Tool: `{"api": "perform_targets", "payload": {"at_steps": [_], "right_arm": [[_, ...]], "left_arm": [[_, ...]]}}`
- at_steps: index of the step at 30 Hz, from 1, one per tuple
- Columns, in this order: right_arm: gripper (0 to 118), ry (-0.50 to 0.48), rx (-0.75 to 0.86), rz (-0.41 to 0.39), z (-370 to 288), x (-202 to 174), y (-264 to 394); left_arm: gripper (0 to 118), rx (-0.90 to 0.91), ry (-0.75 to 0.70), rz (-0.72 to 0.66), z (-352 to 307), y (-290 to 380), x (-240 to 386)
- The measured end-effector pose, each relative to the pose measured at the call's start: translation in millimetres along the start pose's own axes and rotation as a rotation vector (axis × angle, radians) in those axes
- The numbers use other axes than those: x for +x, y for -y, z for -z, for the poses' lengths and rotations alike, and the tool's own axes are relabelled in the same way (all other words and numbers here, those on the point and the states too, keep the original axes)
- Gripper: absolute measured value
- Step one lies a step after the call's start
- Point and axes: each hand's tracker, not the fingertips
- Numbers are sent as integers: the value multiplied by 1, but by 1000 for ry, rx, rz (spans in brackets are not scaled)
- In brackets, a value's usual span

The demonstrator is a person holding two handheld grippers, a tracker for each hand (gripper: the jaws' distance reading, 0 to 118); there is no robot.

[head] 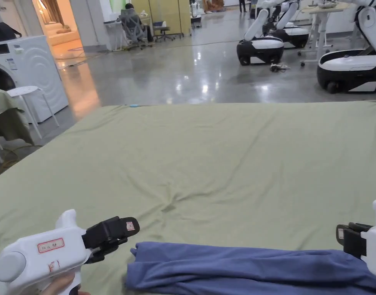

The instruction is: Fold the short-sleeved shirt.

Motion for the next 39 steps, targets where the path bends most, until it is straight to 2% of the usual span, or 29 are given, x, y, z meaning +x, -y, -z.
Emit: {"api": "perform_targets", "payload": {"at_steps": [3, 7, 10, 11, 12, 13, 14, 15, 19, 23, 28, 33, 37, 39], "right_arm": [[0, -13, -7, -10, 0, -7, 0], [0, -13, -14, -21, -5, -11, -1], [0, -4, -13, -21, -11, -8, -1], [0, -2, -9, -15, -14, -6, 0], [0, -1, -3, -3, -16, -4, 0], [0, -4, -1, 10, -18, -3, 0], [0, -5, -1, 21, -19, -1, 1], [0, -4, -1, 25, -21, 0, 2], [0, 14, -6, 23, -27, 7, 7], [0, 16, -5, 43, -32, 18, 10], [0, -5, 8, 80, -32, 28, 10], [0, -30, 31, 111, -37, 28, 10], [0, -21, 45, 118, -33, 21, 14], [0, -5, 22, 101, -30, 18, 16]], "left_arm": [[84, -34, -31, -22, 19, 9, -26], [84, -134, 56, -159, 55, 27, -43], [81, -110, 99, -199, 69, 30, -41], [74, -129, 110, -233, 71, 29, -39], [55, -145, 117, -257, 75, 29, -37], [17, -168, 111, -259, 81, 29, -36], [15, -184, 86, -247, 86, 31, -33], [15, -190, 28, -238, 88, 31, -31], [14, -123, 45, -251, 68, 19, -23], [14, -1, 29, -150, 28, -17, 1], [14, 12, -147, 201, 0, -49, 78], [14, -71, -48, 256, 55, -13, 145], [14, -233, 17, 275, 145, 56, 177], [14, -313, -7, 308, 188, 88, 184]]}}
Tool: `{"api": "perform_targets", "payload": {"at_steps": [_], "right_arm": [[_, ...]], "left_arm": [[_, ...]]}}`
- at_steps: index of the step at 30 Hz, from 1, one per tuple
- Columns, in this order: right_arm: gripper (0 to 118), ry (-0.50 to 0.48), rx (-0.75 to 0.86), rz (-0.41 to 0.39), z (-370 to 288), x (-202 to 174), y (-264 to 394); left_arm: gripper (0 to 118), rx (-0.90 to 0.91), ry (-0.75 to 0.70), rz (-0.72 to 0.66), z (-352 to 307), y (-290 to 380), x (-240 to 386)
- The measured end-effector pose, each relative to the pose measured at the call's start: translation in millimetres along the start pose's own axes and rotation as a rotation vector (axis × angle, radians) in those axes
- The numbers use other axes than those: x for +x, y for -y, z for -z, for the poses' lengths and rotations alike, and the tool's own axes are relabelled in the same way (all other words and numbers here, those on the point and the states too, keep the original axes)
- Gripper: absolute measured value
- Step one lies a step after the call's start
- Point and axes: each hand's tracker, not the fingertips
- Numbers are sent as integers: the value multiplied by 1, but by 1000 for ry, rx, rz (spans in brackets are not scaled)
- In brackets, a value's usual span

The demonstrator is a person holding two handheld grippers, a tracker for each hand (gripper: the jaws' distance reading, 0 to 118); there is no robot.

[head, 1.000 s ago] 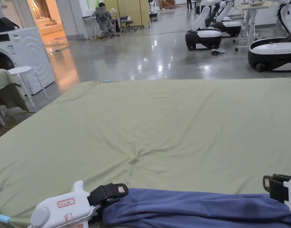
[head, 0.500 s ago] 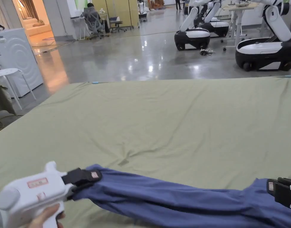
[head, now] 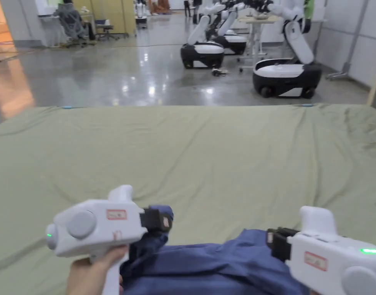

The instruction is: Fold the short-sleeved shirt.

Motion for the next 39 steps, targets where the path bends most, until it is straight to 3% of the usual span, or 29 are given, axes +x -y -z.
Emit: {"api": "perform_targets", "payload": {"at_steps": [5, 6, 9, 11, 12, 13, 14, 15, 17, 21, 24, 28, 29, 30, 32, 33, 36, 39], "right_arm": [[0, -4, -6, 59, -1, 17, 7], [0, 7, -8, 68, 0, 21, 8], [0, 16, -31, 93, 4, 32, 11], [0, 5, -31, 101, 4, 34, 14], [0, 5, -31, 102, 5, 35, 15], [0, 5, -33, 102, 6, 34, 15], [0, 4, -36, 99, 7, 33, 16], [0, 4, -43, 90, 9, 32, 15], [0, 12, -50, 67, 11, 29, 13], [0, 10, -52, 56, 11, 26, 9], [0, 24, -64, 44, 13, 24, 9], [0, 39, -85, 10, 15, 18, 12], [0, 37, -88, 13, 17, 17, 12], [0, 21, -93, 29, 17, 17, 14], [0, -38, -94, 76, 20, 16, 14], [0, -30, -94, 70, 21, 15, 13], [0, -8, -112, 19, 24, 10, 10], [0, -16, -114, 7, 19, 8, 8]], "left_arm": [[16, -67, 64, 36, 40, 21, 32], [26, -94, 73, 74, 40, 19, 36], [92, -46, 68, 130, 22, 9, 36], [91, 26, 104, 117, 2, -3, 28], [81, 31, 126, 87, -5, -8, 23], [55, 42, 147, 53, -8, -10, 18], [21, 49, 142, 35, -9, -12, 14], [11, 51, 131, 30, -5, -11, 11], [11, 32, 51, 13, 12, -5, 7], [11, -178, 127, -26, 69, 33, 10], [10, -117, 54, 45, 84, 50, 20], [10, -128, 139, 16, 62, 28, 11], [14, -99, 177, 46, 47, 25, 7], [31, -68, 172, 75, 32, 21, 3], [78, -52, 165, 69, 1, 13, -10], [95, -36, 155, 63, -15, 9, -20], [95, 46, 108, -36, -51, 1, -61], [95, 60, 111, -230, -63, 3, -106]]}}
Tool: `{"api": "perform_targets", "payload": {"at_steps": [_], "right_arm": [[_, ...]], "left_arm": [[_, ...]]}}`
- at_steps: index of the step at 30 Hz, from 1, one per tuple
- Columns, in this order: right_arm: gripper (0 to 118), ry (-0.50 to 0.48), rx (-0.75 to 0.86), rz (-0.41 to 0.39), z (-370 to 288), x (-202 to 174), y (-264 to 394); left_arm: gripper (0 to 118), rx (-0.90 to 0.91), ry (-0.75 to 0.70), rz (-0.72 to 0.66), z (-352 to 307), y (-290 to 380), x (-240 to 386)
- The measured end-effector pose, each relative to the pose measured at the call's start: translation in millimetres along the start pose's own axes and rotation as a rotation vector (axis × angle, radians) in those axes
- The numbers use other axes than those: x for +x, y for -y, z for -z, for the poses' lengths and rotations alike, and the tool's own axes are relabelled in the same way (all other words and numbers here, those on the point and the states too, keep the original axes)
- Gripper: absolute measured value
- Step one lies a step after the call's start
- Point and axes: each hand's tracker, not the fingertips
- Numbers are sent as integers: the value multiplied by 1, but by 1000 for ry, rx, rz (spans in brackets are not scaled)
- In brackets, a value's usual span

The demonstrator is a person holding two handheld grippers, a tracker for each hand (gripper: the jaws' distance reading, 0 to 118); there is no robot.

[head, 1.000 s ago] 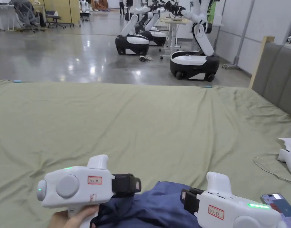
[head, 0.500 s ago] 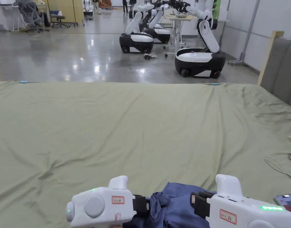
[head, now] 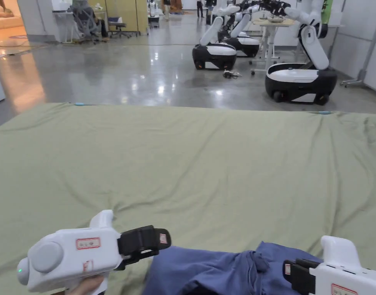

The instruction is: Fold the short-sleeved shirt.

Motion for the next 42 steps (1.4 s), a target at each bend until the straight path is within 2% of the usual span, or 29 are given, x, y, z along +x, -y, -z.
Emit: {"api": "perform_targets", "payload": {"at_steps": [3, 5, 7, 8, 9, 10, 12, 14, 18, 21, 25, 27, 31, 36, 37, 38, 39, 40, 42], "right_arm": [[0, 0, 11, 10, -6, 2, 0], [0, 5, 12, 20, -7, 3, -1], [0, 15, 12, 18, -11, 3, -1], [0, 20, 12, 14, -13, 3, 0], [0, 25, 11, 10, -16, 3, 0], [0, 30, 12, 5, -19, 3, 0], [0, 37, 20, 1, -25, 4, 0], [0, 41, 26, 4, -27, 7, -2], [0, 32, 36, 20, -21, 10, -10], [0, 1, 45, 23, -14, 7, -12], [0, -38, 44, 25, -5, 1, -11], [0, -45, 40, 20, -4, -2, -10], [0, -47, 42, 17, -7, -2, -8], [0, -6, 44, 7, -23, 7, -1], [0, 3, 45, 8, -27, 11, 1], [0, 18, 46, 17, -31, 16, 3], [0, 28, 47, 25, -34, 21, 5], [0, 40, 45, 37, -36, 27, 7], [0, 44, 53, 45, -41, 36, 11]], "left_arm": [[94, 2, 33, -137, 6, 9, -29], [93, -70, 128, -195, 25, 21, -36], [80, -111, 233, -255, 46, 34, -37], [66, -91, 250, -288, 54, 39, -34], [26, -73, 251, -312, 60, 42, -34], [21, -75, 258, -352, 65, 42, -38], [21, -50, 224, -400, 65, 42, -42], [21, -63, 212, -369, 53, 38, -39], [22, -23, 70, -105, 5, 9, -12], [22, 37, 4, -24, -32, -19, 4], [21, 50, -104, 195, -47, -23, 62], [21, 30, -169, 303, -33, -13, 94], [21, -83, -129, 447, 34, 16, 134], [22, -209, -120, 465, 127, 62, 158], [26, -229, -85, 436, 138, 67, 157], [38, -242, -53, 405, 145, 71, 158], [55, -250, 12, 380, 146, 70, 157], [63, -245, 68, 355, 146, 69, 157], [65, -186, 131, 294, 130, 60, 160]]}}
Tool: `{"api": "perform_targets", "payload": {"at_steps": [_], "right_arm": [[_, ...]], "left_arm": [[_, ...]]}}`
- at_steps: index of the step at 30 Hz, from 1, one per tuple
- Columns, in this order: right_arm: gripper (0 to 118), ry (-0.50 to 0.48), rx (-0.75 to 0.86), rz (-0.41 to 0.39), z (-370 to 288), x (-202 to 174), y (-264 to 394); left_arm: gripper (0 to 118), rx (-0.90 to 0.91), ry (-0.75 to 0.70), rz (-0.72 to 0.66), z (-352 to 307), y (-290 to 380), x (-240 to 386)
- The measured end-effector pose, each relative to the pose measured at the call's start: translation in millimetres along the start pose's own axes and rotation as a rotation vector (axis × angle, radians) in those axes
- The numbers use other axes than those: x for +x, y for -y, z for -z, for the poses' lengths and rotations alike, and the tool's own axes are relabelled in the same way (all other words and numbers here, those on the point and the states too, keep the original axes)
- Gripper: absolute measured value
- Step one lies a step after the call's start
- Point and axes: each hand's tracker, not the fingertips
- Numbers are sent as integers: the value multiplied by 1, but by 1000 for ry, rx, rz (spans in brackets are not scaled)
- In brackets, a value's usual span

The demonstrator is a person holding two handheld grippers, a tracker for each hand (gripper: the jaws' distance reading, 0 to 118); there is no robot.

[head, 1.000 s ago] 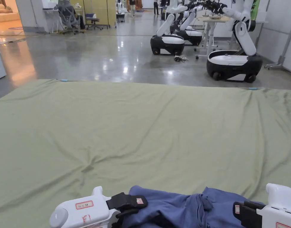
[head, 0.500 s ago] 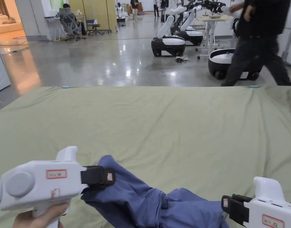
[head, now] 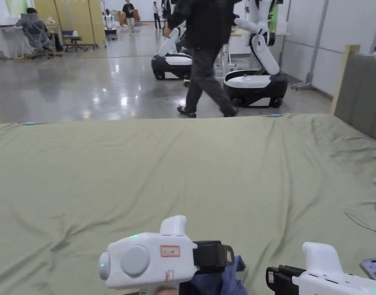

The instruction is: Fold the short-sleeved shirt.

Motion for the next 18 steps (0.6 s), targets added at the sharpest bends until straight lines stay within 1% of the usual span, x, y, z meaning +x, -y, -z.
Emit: {"api": "perform_targets", "payload": {"at_steps": [1, 3, 5, 6, 8, 9, 10, 11, 12, 13, 15, 16, 17, 18], "right_arm": [[0, -14, 20, 3, -2, 3, 1], [0, -27, 26, 19, -4, 6, -1], [0, -35, 30, 29, -4, 6, -4], [0, -35, 33, 29, -4, 6, -4], [0, -31, 34, 21, -3, 4, -6], [0, -31, 33, 18, -3, 2, -7], [0, -35, 31, 18, -4, 1, -7], [0, -39, 29, 20, -3, 1, -7], [0, -41, 25, 20, -3, 0, -7], [0, -40, 22, 17, -4, -2, -6], [0, -30, 11, 7, -5, -4, -4], [0, -23, 5, -3, -6, -5, -3], [0, -12, 0, -13, -7, -6, -1], [0, -6, -4, -22, -8, -7, 0]], "left_arm": [[67, 33, 4, 9, -9, -3, 3], [67, 96, -4, 64, -27, -11, 6], [68, 163, -14, 75, -42, -14, 3], [72, 183, -6, 49, -45, -16, 0], [87, 146, 21, -43, -44, -17, -10], [86, 139, 51, -80, -42, -14, -16], [84, 104, 52, -99, -35, -11, -20], [71, 52, 13, -107, -23, -8, -20], [33, 16, -19, -100, -10, -4, -22], [11, -15, -13, -94, 6, 2, -26], [9, -98, -7, -148, 34, 12, -36], [5, -155, -27, -185, 48, 17, -42], [4, -160, -49, -186, 55, 23, -44], [4, -124, -41, -170, 54, 27, -43]]}}
